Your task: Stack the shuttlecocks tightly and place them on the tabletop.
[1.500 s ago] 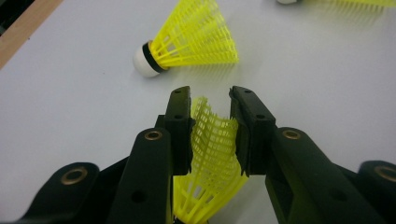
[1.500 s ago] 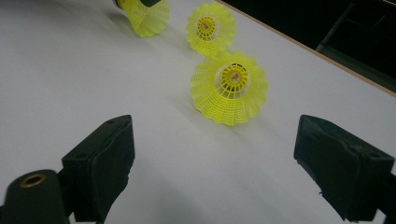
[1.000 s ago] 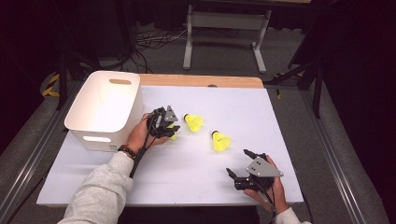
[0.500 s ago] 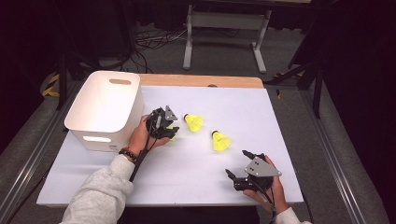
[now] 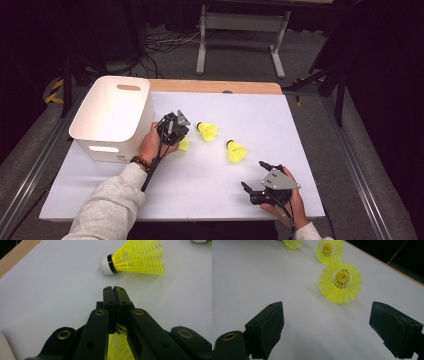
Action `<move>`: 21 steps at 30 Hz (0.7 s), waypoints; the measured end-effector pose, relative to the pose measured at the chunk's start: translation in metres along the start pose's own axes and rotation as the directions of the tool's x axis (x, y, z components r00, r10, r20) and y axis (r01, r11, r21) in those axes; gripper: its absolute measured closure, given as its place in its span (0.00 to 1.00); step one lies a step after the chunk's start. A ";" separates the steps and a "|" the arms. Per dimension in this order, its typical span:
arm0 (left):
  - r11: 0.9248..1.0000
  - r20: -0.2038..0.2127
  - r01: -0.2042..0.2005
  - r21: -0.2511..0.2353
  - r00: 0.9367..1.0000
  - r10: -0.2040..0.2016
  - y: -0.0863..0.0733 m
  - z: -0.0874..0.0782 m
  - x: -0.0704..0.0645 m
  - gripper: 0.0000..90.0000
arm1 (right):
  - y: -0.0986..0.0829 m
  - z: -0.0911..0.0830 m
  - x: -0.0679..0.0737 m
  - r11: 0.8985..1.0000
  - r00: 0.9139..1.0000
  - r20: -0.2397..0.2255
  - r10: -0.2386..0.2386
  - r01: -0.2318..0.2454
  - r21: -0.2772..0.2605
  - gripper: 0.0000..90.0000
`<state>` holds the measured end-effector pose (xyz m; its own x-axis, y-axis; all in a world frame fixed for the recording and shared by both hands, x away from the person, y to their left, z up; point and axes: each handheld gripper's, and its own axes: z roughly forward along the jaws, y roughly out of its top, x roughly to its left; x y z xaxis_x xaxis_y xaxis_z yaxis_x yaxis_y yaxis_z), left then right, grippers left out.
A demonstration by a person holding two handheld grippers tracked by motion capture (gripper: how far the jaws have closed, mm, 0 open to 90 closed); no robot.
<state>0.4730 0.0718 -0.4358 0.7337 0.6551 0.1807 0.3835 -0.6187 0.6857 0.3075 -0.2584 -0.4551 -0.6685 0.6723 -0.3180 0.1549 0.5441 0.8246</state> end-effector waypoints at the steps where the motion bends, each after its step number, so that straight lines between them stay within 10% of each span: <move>1: 1.000 -0.003 -0.007 0.001 1.000 0.007 0.002 0.000 0.000 0.99 | 0.000 0.000 0.000 1.000 1.000 0.000 -0.001 0.001 0.001 0.14; 21: 0.998 0.097 -0.056 0.017 0.994 0.055 0.012 0.008 -0.003 0.79 | 0.000 0.000 -0.001 1.000 1.000 -0.001 0.002 -0.002 -0.003 0.14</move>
<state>0.4798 0.0588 -0.4339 0.8043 0.5753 0.1487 0.3512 -0.6621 0.6620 0.3075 -0.2592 -0.4548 -0.6692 0.6727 -0.3157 0.1541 0.5413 0.8266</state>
